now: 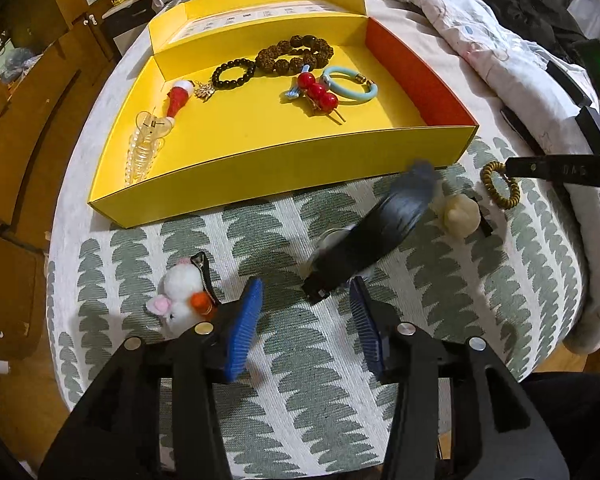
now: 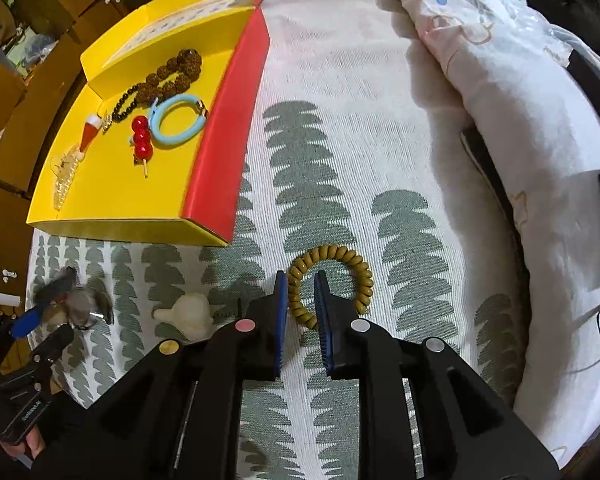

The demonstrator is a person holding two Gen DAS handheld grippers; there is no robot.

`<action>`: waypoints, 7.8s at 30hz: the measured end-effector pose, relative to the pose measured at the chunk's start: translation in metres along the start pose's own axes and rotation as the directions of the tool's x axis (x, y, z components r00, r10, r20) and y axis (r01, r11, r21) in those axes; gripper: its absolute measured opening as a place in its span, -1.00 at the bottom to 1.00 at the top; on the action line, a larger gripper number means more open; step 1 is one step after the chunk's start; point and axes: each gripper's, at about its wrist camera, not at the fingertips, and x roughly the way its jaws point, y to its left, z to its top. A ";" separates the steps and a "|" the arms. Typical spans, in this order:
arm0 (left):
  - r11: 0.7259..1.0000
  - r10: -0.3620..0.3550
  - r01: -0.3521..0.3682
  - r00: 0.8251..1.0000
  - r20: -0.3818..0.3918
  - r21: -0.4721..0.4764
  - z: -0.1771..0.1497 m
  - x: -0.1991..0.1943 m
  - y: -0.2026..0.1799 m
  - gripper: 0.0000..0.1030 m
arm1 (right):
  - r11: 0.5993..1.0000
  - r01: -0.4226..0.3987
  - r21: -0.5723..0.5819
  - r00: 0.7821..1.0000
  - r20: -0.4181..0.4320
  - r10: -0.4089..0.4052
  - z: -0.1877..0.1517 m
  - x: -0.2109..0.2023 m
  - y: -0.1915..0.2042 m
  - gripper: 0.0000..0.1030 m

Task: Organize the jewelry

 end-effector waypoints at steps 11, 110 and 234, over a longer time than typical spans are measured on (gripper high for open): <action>0.999 -0.015 0.016 0.999 0.029 -0.045 0.009 -0.010 0.013 -0.02 | 0.997 -0.071 0.001 0.993 0.096 0.070 0.005 -0.032 0.002 -0.62; 0.961 -0.098 0.098 0.995 0.013 -0.260 0.125 0.070 0.160 -0.92 | 0.971 -0.074 -0.228 0.993 0.075 0.093 0.111 0.070 0.134 -0.76; 0.947 -0.091 0.130 0.985 0.145 -0.294 0.127 0.048 0.142 0.16 | 0.953 -0.138 -0.269 0.978 0.116 0.174 0.083 0.041 0.152 0.17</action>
